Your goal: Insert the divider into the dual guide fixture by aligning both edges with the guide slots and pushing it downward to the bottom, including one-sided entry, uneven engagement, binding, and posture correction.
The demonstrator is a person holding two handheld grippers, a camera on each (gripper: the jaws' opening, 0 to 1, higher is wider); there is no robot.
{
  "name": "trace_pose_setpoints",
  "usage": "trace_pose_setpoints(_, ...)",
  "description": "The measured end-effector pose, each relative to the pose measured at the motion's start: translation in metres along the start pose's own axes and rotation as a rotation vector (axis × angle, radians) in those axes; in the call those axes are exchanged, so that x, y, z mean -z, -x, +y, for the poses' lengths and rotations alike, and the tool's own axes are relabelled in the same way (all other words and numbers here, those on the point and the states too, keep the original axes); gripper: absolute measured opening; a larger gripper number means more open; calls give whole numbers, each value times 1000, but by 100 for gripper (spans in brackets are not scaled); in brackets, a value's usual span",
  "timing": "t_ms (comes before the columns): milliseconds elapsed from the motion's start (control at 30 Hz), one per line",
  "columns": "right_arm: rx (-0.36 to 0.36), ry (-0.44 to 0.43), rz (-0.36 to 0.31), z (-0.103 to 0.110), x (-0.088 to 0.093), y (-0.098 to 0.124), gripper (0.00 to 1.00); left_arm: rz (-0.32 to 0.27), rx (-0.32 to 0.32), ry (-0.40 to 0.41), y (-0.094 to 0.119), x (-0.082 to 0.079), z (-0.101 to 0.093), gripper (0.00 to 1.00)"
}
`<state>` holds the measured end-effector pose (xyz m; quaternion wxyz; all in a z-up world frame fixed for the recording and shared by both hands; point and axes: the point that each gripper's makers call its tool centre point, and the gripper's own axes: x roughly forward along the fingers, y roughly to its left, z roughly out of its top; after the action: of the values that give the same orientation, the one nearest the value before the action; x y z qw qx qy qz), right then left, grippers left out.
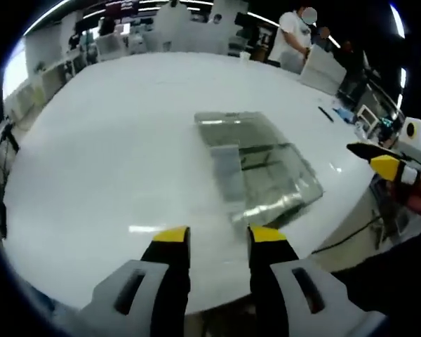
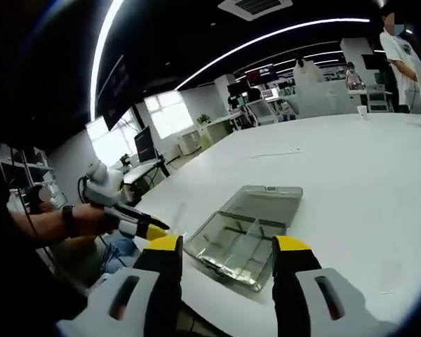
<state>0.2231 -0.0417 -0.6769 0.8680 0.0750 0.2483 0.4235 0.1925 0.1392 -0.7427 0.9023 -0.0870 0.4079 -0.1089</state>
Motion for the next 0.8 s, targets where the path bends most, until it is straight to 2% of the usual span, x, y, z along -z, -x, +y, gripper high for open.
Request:
trace_pose_setpoints(67,-15,-9,-17,3,-3,-2,46,-19,14,9,2,-1,-3,29)
trace_pose_setpoints(267,-40,-4,-2,12,-5,-11,44,-38,44,39,5,0,-12,29)
trace_pose_setpoints(367,-75,5,0,22,-7,-17,42,-54,73,71,6,-3,-19,29)
trace_pose_setpoints(633,-100,1,-12,32,-12,-26,41,-89,121,89,3,-13,-35,29)
trace_pose_setpoints(700,-103,-5,-15,33,-13,-27,39,-111,142,73,3,-16,-41,29)
trace_pose_setpoints(800,-105,-15,-23,34,-14,-28,38,-109,147,78,3,-16,-44,29)
